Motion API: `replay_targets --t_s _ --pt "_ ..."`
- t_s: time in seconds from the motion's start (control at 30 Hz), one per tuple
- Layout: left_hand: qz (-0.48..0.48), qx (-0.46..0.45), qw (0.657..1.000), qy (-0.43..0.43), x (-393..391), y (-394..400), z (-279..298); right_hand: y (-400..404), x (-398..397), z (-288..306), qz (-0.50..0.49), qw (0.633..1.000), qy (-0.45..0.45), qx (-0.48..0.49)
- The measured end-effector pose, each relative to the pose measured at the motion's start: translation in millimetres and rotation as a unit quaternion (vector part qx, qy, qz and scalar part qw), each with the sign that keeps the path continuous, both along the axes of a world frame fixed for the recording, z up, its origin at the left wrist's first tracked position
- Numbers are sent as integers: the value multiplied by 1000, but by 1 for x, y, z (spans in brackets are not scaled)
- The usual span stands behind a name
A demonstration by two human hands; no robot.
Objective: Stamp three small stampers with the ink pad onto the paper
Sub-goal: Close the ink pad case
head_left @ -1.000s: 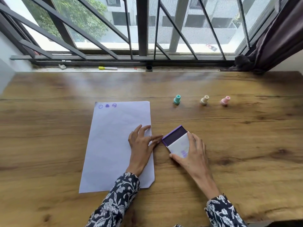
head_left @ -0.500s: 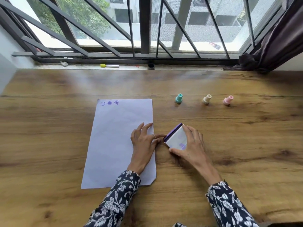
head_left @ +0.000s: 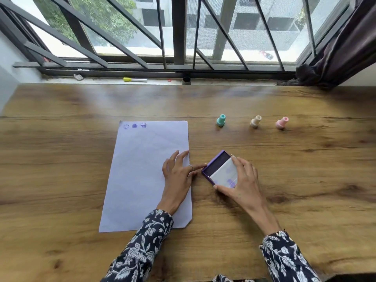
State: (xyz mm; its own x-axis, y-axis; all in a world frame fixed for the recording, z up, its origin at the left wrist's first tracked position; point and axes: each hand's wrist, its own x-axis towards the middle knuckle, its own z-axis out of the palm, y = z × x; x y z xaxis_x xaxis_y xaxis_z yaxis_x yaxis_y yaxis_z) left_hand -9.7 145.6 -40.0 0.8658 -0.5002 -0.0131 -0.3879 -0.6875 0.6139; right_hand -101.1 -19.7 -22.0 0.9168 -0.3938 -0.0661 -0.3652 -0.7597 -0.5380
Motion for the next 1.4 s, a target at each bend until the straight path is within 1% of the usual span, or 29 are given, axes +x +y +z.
replay_targets --t_s 0.47,0.63,0.83,0.9,0.97,1.03,1.1,1.17,1.23,1.4 --pt "-4 6 1000 -4 0 0 0 0 4 -2 11 1000 2 -15" --pt "-1 -5 1000 3 0 0 -1 1 15 -5 13 1000 4 -15" --pt "-4 -4 1000 22 1 0 1 4 25 -6 11 1000 -5 -1" --pt "1 1 1000 16 -1 0 2 3 24 -6 16 1000 -10 12" --pt "35 -8 999 -5 -7 1 4 -1 21 -3 -4 998 -24 64" --pt "94 -24 995 -31 -14 4 7 -8 19 0 -43 991 -42 122" --pt "129 -11 990 -48 -22 7 7 -14 16 0 -68 987 -58 136" --pt "119 14 992 -35 -30 4 7 -19 12 0 -85 986 -69 126" --pt "99 15 995 -13 -36 -4 8 -22 9 -1 -100 984 -79 122" --pt "60 10 998 -21 -36 -37 12 -36 -3 -6 -153 972 -123 126"
